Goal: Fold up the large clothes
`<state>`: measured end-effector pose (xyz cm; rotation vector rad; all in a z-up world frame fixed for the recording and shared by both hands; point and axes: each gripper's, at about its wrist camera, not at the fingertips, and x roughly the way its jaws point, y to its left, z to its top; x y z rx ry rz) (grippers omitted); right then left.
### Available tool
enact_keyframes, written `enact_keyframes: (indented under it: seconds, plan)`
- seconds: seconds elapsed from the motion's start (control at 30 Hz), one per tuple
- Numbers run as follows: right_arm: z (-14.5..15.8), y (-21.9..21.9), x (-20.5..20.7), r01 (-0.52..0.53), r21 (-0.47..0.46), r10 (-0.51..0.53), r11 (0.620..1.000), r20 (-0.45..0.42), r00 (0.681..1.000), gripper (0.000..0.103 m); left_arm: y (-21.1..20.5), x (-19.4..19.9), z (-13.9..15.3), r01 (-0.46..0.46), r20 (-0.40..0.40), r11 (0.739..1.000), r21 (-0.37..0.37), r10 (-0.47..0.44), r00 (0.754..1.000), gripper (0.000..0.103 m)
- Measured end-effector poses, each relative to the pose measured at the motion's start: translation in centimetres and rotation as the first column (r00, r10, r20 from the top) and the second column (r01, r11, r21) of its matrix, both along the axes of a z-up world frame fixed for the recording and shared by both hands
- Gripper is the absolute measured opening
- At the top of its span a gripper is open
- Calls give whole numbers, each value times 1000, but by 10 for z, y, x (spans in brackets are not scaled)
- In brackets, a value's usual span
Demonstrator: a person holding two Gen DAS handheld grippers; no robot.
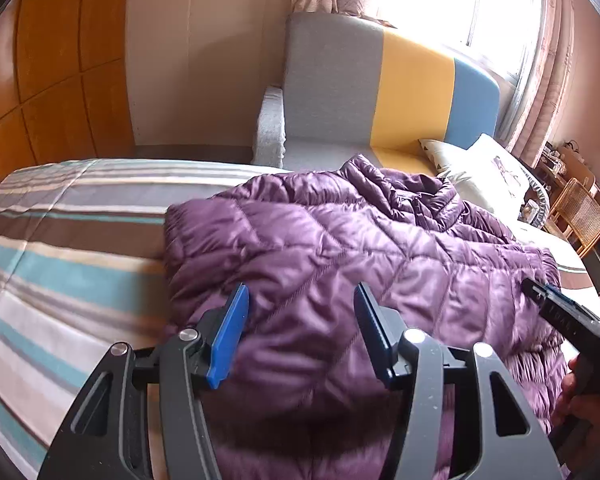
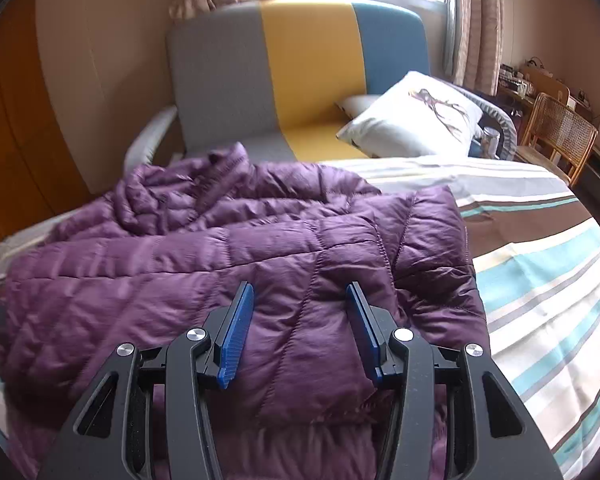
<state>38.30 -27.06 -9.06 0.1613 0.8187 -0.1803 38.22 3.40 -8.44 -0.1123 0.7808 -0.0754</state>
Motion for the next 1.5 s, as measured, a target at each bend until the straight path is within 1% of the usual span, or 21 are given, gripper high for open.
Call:
enact_keyframes:
  seconds: [0.07,0.13,0.27,0.33,0.47,0.63,0.7,0.73,0.77,0.8,0.83,0.9,0.97,1.0,1.03,1.1,1.17,1.2,1.27,1.37,1.5]
  plan:
    - [-8,-2,5,-1,-12,0,1000,-24,1000,48,-3,13,-7,1,-26,1000,11,-1,1000,54]
    - [-17,-4,9,-9,-18,8,1000,-49,999,52,-3,24,-17,3,-50,1000,19,-2,999,54]
    - [-31,-5,11,-29,-38,27,999,-62,998,54,-5,34,-39,25,-85,999,39,-22,996,55]
    - [-35,-2,11,-38,-55,34,998,-66,997,55,-2,35,-50,26,-90,1000,15,-25,996,55]
    - [-39,5,16,-49,-109,40,993,-80,996,55,4,42,-60,28,-99,999,-37,-31,995,55]
    - [-38,6,13,-47,-110,39,993,-75,996,55,3,40,-58,25,-94,999,-36,-28,995,56]
    - [-38,5,13,-49,-103,41,993,-74,996,55,2,37,-53,12,-88,1000,-28,-14,996,57]
    - [-37,4,13,-49,-95,42,994,-74,996,55,3,34,-48,1,-79,1000,-24,-3,997,63]
    - [-35,3,12,-51,-87,45,995,-70,997,57,4,31,-42,-12,-61,1000,-24,11,998,68]
    - [-31,2,12,-53,-83,48,995,-64,997,61,5,26,-36,-30,-36,999,-21,29,999,69]
    - [-25,1,9,-47,-83,43,995,-47,998,69,5,20,-26,-49,-5,999,-12,48,999,69]
    - [-14,1,2,-36,-67,36,997,-4,999,70,1,15,-16,-31,24,999,-9,31,999,69]
    - [-1,12,-5,-81,-31,82,996,42,996,70,-6,13,-11,-12,38,1000,15,12,999,70]
    - [3,21,-8,-115,-27,116,993,59,991,70,-11,15,-12,8,28,1000,18,-9,1000,70]
    - [4,28,-8,-144,-25,146,989,64,987,74,-13,16,-13,9,19,1000,26,-10,1000,70]
    - [3,47,-6,-219,-19,220,975,57,974,77,-17,20,-22,13,-9,999,35,-13,1000,71]
    - [-3,66,-3,-279,-47,280,959,36,959,78,-19,23,-33,14,-44,999,48,-12,999,76]
    - [-7,72,-1,-288,-57,289,956,19,957,80,-17,24,-41,8,-63,999,44,-5,998,77]
    - [-23,80,4,-295,-79,293,952,-40,955,81,-12,26,-46,-1,-81,1000,15,2,997,78]
    - [-34,74,9,-289,-35,287,957,-56,956,82,-11,28,-52,-1,-95,1000,18,2,995,78]
    - [-37,73,13,-288,-31,286,957,-67,956,82,-14,32,-57,-7,-98,999,37,11,995,80]
